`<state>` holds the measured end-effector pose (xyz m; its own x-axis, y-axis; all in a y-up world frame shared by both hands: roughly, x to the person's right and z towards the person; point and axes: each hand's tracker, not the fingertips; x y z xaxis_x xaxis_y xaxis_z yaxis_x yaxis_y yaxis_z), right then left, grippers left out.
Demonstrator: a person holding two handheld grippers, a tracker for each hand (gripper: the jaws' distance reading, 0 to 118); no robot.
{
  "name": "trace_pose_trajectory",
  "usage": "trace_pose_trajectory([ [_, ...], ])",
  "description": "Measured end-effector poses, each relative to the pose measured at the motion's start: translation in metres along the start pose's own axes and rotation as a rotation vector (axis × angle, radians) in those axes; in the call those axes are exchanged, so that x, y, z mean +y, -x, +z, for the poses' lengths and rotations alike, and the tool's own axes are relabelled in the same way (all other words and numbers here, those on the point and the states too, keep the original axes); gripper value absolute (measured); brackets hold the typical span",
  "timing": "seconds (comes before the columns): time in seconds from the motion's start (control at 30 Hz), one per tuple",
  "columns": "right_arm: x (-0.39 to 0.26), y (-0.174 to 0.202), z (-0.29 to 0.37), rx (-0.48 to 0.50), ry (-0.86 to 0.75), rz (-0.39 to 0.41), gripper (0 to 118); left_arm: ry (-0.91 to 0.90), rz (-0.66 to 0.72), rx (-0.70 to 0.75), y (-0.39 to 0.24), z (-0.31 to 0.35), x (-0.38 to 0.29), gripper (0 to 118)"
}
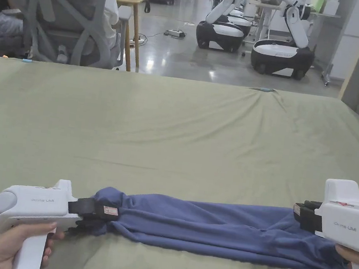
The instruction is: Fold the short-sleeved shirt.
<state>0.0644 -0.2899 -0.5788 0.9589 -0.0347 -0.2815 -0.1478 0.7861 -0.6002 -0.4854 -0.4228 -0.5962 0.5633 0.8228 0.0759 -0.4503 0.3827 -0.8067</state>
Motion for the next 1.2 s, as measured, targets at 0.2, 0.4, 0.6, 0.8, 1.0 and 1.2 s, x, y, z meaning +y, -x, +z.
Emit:
trace_pose_trajectory([
  [0.2, 0.003, 0.005, -0.008, -0.001, 0.008, 0.007, 0, -0.062, -0.037, 0.037, 0.013, 0.053, 0.016, 17],
  [0.4, 0.005, 0.017, -0.012, 0.02, -0.002, 0.02, 0, -0.259, 0.036, 0.244, 0.042, 0.14, 0.03, 17],
  [0.6, 0.011, 0.029, -0.017, 0.043, -0.013, 0.027, 0, -0.246, -0.024, 0.138, -0.003, 0.131, 0.022, 17],
  [0.8, 0.014, 0.033, -0.011, 0.075, -0.041, 0.03, 0, -0.041, -0.161, 0.125, -0.109, 0.044, 0.014, 18],
  [1.0, 0.004, 0.022, -0.006, 0.103, -0.054, 0.01, 0, 0.136, -0.158, 0.179, -0.131, -0.069, 0.0, 18],
  [1.2, -0.01, -0.007, -0.004, 0.12, -0.048, -0.028, 0, 0.164, -0.18, 0.259, -0.11, -0.116, -0.01, 22],
])
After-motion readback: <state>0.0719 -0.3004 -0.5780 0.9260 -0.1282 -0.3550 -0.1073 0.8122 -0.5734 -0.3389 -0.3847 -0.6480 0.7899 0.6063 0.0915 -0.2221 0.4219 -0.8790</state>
